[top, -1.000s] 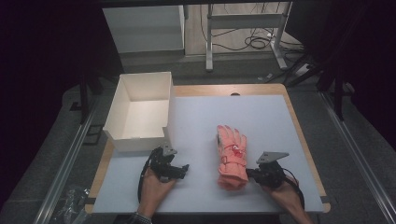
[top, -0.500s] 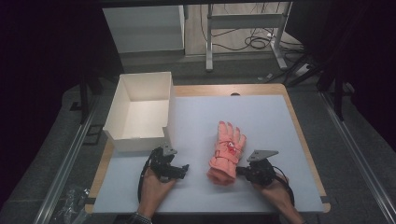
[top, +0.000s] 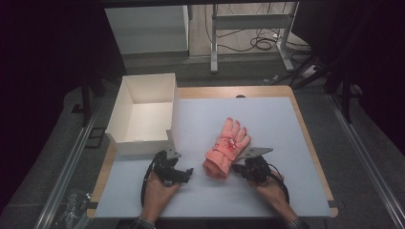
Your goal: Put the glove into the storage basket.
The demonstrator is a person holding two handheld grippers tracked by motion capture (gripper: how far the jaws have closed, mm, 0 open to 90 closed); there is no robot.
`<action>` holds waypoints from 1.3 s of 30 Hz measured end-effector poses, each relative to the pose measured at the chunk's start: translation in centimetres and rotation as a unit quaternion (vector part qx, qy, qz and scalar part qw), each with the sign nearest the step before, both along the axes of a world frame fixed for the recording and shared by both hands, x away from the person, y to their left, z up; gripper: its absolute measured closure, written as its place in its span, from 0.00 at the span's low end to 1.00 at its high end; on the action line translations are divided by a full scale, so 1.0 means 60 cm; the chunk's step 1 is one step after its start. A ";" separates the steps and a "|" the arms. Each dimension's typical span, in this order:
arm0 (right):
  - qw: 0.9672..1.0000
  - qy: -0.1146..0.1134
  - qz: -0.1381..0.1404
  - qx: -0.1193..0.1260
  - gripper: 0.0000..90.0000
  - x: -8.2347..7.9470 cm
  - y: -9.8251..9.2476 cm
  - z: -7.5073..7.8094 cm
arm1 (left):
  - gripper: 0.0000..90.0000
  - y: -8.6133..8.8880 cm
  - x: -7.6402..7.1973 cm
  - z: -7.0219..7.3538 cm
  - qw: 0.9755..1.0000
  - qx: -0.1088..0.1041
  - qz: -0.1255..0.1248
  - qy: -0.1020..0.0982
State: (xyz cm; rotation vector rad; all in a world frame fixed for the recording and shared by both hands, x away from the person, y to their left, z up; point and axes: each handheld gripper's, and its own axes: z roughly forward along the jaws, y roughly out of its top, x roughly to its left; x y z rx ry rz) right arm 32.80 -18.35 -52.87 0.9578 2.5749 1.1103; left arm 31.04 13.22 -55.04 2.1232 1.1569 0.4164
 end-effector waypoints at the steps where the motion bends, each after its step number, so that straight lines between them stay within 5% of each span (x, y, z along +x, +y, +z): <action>1: 1.000 -0.002 0.000 -0.002 0.98 0.003 0.003 0.000 | 0.02 0.000 0.000 0.000 1.000 0.000 0.000 0.000; 21: 1.000 -0.017 -0.014 -0.008 0.95 0.029 0.027 0.000 | 0.02 0.000 0.000 0.000 1.000 -0.001 0.000 0.000; 29: 0.999 -0.029 -0.030 -0.001 0.86 0.025 -0.012 0.013 | 0.02 0.001 0.001 0.000 1.000 -0.002 0.000 0.002; 39: 0.996 -0.045 -0.071 -0.002 0.62 0.019 -0.073 0.023 | 0.01 0.005 0.002 0.000 1.000 -0.020 -0.001 0.009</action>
